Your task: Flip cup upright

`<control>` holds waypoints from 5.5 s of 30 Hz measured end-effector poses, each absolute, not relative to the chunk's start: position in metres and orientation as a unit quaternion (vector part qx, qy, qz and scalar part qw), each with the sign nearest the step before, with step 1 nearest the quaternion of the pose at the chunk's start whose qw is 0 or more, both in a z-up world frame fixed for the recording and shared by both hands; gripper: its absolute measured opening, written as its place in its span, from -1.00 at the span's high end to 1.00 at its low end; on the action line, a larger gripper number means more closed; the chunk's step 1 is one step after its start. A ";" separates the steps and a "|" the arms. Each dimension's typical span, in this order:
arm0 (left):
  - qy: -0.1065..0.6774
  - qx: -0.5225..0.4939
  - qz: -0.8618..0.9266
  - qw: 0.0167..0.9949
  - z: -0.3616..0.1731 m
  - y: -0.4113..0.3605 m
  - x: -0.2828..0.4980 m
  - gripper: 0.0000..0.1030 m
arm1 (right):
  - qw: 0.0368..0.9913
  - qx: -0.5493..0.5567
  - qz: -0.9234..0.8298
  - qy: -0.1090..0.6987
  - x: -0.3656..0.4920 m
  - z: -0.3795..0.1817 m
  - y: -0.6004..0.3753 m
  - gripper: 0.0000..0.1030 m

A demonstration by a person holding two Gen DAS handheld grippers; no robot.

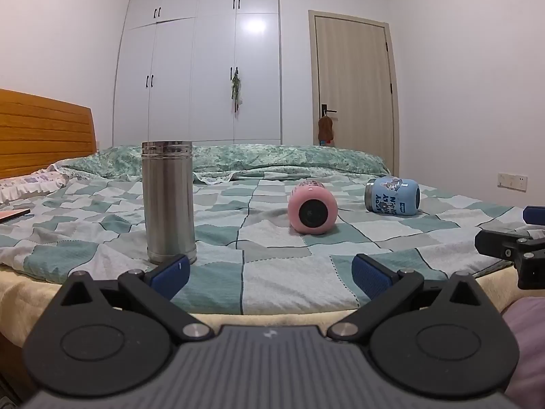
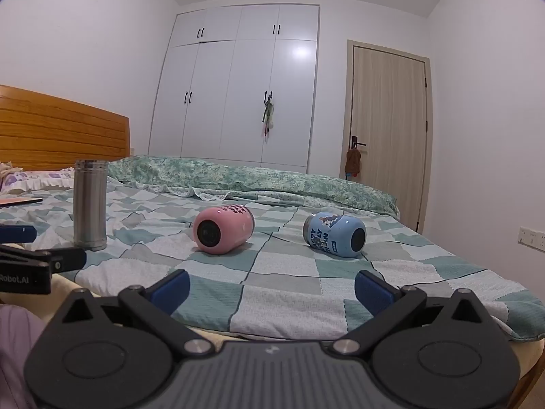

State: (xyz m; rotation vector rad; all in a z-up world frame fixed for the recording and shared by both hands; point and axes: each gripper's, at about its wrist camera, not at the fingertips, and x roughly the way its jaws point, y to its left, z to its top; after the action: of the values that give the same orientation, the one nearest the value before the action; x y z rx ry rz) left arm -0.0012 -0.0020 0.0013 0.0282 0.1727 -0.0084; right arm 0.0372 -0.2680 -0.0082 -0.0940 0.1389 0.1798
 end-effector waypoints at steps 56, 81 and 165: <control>0.086 0.016 -0.005 0.996 0.000 -0.003 0.001 -1.00 | 0.992 -0.047 0.090 0.070 0.036 -0.008 -0.268 -1.00; 0.085 0.016 -0.005 0.996 0.000 -0.003 0.000 -1.00 | 0.992 -0.048 0.090 0.070 0.036 -0.008 -0.268 -1.00; 0.359 -0.030 -0.023 0.933 0.101 -0.063 0.195 -0.64 | 0.963 -0.069 0.180 0.187 0.205 0.084 -0.301 -1.00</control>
State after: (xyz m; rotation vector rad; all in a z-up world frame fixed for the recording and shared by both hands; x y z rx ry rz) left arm 0.1951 -0.0625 0.1013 -0.0604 0.7351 -0.0464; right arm 0.2051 -0.3009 0.0842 -0.1392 0.3795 0.3647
